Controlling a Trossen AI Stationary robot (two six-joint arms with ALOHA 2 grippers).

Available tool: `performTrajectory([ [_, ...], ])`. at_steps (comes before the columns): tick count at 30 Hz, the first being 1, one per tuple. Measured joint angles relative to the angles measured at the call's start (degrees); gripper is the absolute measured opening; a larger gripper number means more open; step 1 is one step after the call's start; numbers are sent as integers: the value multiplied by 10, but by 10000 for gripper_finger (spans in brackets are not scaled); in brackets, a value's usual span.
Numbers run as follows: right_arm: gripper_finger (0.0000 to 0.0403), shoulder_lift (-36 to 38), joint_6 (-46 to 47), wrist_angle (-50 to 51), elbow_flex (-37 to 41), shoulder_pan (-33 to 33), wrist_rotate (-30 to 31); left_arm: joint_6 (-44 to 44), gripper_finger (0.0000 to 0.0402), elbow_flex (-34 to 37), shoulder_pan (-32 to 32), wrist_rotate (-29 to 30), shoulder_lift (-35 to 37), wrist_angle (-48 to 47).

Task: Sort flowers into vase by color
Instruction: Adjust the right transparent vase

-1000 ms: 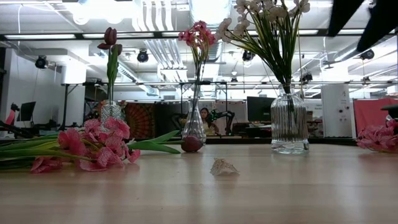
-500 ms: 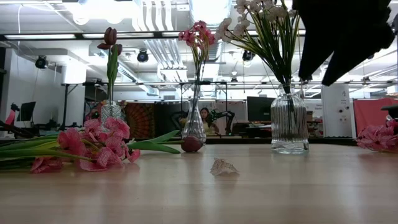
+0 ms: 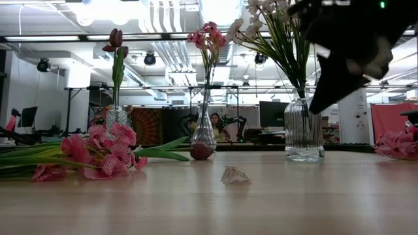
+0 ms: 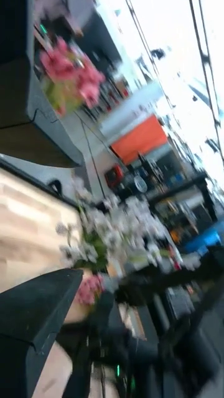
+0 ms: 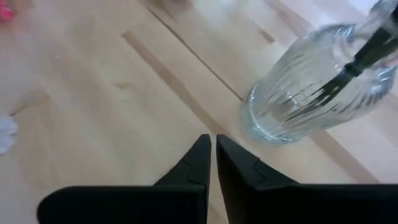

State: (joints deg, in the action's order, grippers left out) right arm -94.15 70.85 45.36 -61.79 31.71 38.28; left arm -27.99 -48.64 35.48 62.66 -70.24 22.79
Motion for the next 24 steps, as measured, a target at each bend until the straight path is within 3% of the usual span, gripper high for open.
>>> performTrajectory([
  [10, 9, 1, -9, -88, 86, -26, 50, 0, 261, 0, 0, 19, 0, -2],
  [24, 9, 2, -30, -91, 101, -56, 79, 0, 261, 0, 0, 18, 0, -2],
])
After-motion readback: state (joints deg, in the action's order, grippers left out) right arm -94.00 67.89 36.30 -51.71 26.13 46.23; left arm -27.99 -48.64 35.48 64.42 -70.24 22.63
